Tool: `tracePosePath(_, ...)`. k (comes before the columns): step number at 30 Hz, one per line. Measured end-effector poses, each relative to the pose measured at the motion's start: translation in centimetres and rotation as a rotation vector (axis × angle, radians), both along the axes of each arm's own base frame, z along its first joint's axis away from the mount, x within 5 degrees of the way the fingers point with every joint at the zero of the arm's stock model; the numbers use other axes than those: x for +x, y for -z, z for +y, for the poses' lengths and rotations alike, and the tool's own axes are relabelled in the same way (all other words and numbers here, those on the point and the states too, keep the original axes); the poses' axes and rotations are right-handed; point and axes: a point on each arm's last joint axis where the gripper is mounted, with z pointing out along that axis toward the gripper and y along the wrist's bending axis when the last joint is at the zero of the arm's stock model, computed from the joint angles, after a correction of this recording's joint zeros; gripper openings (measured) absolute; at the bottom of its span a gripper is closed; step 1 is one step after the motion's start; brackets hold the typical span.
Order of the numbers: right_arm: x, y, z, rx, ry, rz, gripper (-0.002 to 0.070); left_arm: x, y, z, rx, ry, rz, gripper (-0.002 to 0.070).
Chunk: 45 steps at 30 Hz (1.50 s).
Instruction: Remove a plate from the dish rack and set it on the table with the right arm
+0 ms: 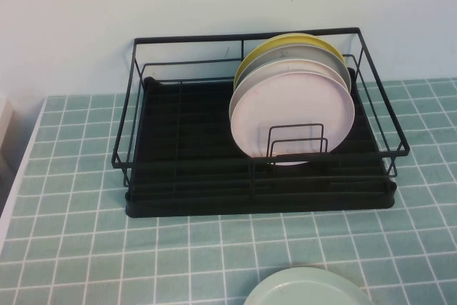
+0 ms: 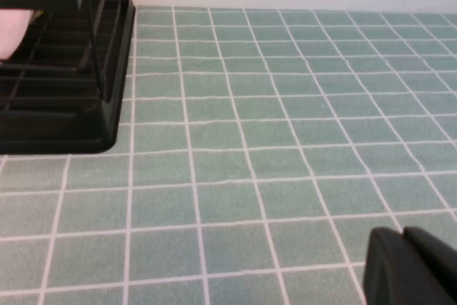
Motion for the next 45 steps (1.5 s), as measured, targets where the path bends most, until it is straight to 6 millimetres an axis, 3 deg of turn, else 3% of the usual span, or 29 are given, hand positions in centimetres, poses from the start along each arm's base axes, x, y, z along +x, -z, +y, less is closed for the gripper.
tracePosePath(21, 0.0, 0.0, 0.2, 0.061, -0.004, -0.006, -0.0001, 0.0, 0.0, 0.0, 0.000, 0.000, 0.000, -0.0003)
tracePosePath(24, 0.1, -0.1, 0.7, 0.231, -0.002, -0.024, -0.0001, 0.0, 0.0, 0.0, 0.000, 0.000, 0.000, -0.0003)
tracePosePath(29, 0.2, -0.5, 2.1, 0.838, 0.018, -0.061, -0.0001, 0.0, 0.0, 0.0, 0.000, 0.000, 0.000, -0.0003)
tracePosePath(33, 0.3, -1.1, 2.4, 1.053, 0.020, -0.094, -0.0001, 0.0, 0.0, 0.0, 0.000, 0.000, 0.000, -0.0003)
tracePosePath(45, 0.2, -1.0, 2.5, 0.745, -0.079, -0.099, -0.0001, 0.0, 0.0, 0.0, 0.000, 0.000, 0.000, -0.0003)
